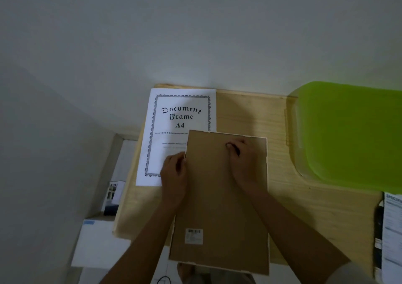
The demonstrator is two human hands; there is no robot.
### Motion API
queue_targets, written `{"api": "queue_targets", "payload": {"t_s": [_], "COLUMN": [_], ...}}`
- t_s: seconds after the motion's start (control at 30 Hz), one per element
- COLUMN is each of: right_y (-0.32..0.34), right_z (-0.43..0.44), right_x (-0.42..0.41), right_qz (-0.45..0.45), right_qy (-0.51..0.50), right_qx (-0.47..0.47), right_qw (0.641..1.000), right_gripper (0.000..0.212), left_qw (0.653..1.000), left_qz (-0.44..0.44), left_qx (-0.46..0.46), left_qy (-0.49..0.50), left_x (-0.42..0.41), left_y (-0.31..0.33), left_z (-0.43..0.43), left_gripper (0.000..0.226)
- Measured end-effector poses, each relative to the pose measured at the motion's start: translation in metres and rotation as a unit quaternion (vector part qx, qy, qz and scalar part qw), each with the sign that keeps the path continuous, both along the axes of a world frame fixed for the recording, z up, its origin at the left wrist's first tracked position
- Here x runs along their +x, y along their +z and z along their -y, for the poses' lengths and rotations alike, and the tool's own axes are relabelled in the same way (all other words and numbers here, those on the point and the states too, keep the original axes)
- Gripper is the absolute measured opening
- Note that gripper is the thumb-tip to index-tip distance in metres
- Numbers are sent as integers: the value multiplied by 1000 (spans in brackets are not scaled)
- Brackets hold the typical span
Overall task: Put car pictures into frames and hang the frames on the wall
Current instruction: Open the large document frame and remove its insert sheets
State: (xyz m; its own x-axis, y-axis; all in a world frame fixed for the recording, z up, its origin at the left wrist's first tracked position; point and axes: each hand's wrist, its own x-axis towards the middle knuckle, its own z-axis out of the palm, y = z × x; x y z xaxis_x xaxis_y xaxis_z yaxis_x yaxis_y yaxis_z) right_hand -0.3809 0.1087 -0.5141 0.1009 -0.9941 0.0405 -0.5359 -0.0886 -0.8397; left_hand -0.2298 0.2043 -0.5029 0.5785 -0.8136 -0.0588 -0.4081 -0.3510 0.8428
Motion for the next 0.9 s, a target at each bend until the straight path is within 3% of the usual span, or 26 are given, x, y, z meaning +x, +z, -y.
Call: {"api": "queue_targets", "payload": {"t_s": [0.13,0.33,0.9], "right_y": [0,1,8], "right_z": [0,0,3], "right_x": [2,3,2], "right_qz": [6,-20,-21], "right_qy": [-12,-12,-9], "right_qx": [-5,-23,-29], "right_qw": [1000,999,999], "right_gripper": [14,14,15], "left_qw": [998,994,990], "left_qz": [-53,-78,-82], "left_qx": [16,45,52], "left_qy": [3,-67,-106], "left_x": [3,16,19], "left_y": [2,2,2], "left_z": [-18,-27,-50], "left_gripper": [24,36,37]}}
